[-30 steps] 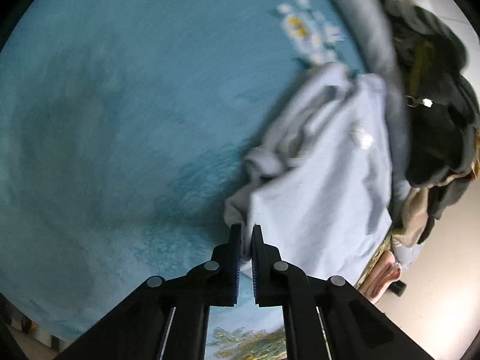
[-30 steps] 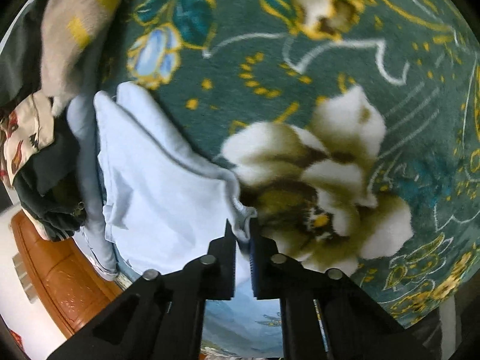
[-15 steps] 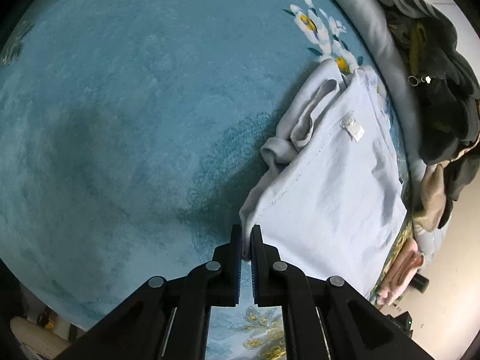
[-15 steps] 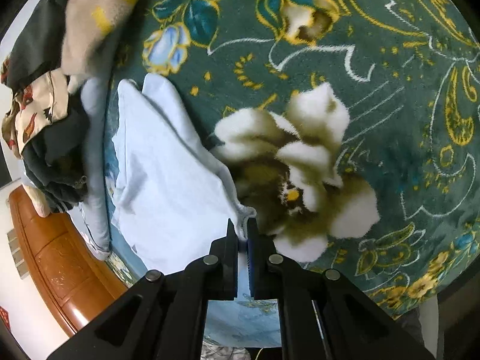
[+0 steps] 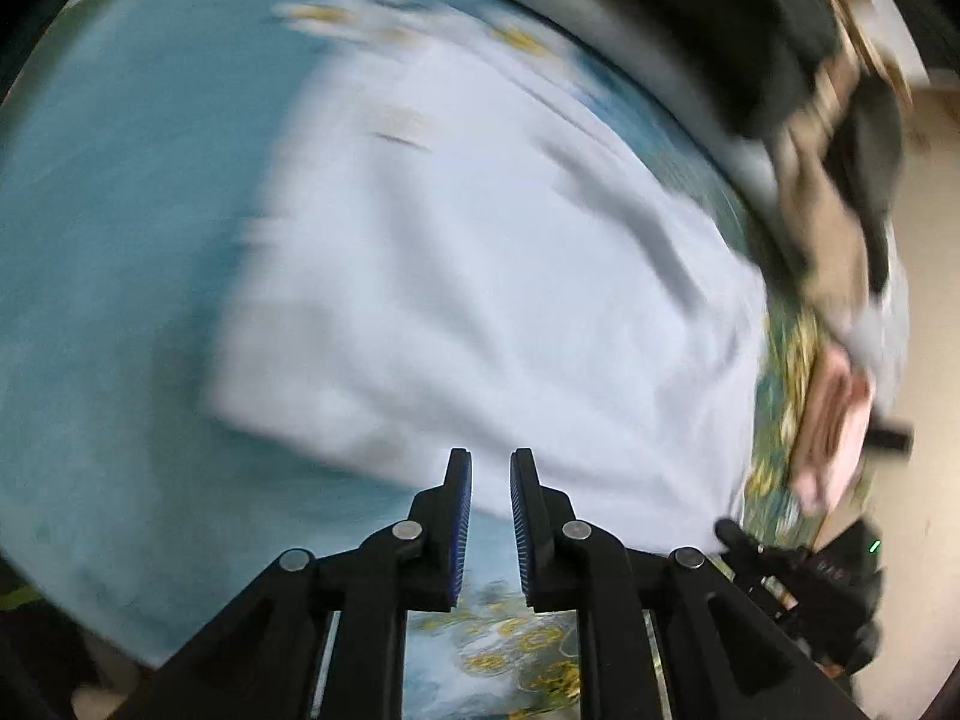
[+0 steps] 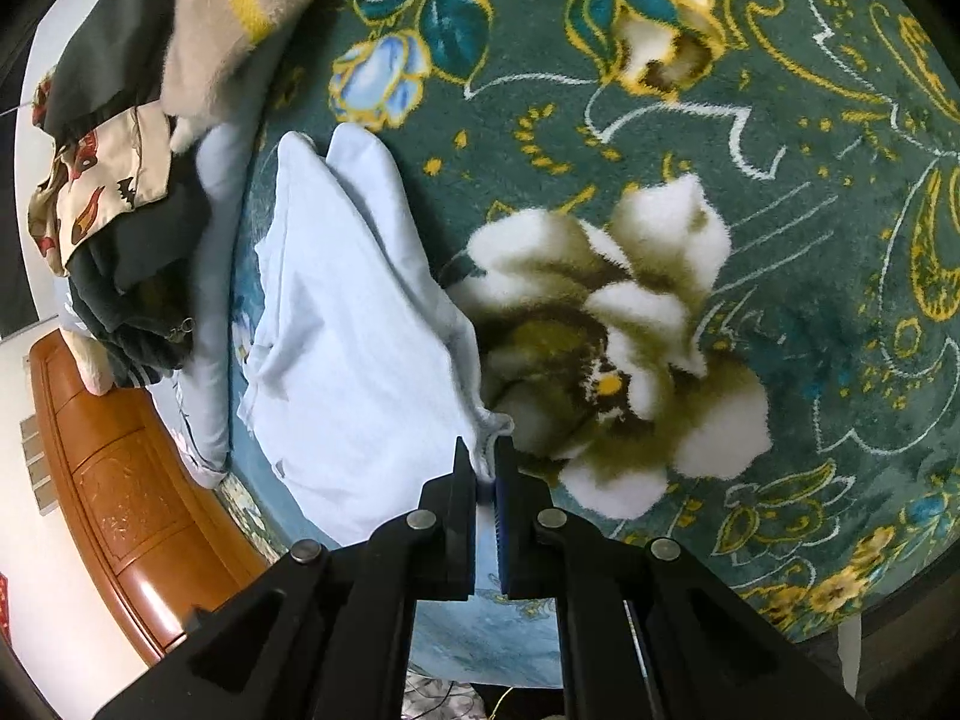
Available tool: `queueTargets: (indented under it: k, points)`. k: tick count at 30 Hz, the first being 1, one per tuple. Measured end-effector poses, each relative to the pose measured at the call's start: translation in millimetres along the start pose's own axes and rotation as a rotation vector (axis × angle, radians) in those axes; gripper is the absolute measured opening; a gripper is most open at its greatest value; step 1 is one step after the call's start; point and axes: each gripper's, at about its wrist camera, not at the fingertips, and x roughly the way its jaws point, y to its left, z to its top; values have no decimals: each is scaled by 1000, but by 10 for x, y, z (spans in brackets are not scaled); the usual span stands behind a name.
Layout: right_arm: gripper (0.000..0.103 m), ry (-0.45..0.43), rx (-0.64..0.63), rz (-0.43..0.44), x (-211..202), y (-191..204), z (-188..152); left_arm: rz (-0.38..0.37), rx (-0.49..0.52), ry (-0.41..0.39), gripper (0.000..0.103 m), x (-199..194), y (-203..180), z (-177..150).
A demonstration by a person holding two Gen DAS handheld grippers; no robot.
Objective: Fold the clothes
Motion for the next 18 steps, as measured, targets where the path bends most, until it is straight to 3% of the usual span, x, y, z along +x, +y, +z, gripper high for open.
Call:
queueTargets:
  k: [2,6,9,13,18]
  points:
    - [5,2,-18,0,-14,15,1,33,43,43,16,356,30,448]
    - [5,6,-53,6,22,134,11,72,41,118,16,869,-211,326]
    - [5,13,-79,13,32,214,6,128,58,116,16,1052,-316,230]
    - [5,23,-160,-16,-20,331,-36,70,-5,120,16,1032,-281,210]
    - [5,-24,-248,-28,-120,631,-119,-27,-90,58,16,682,54,179]
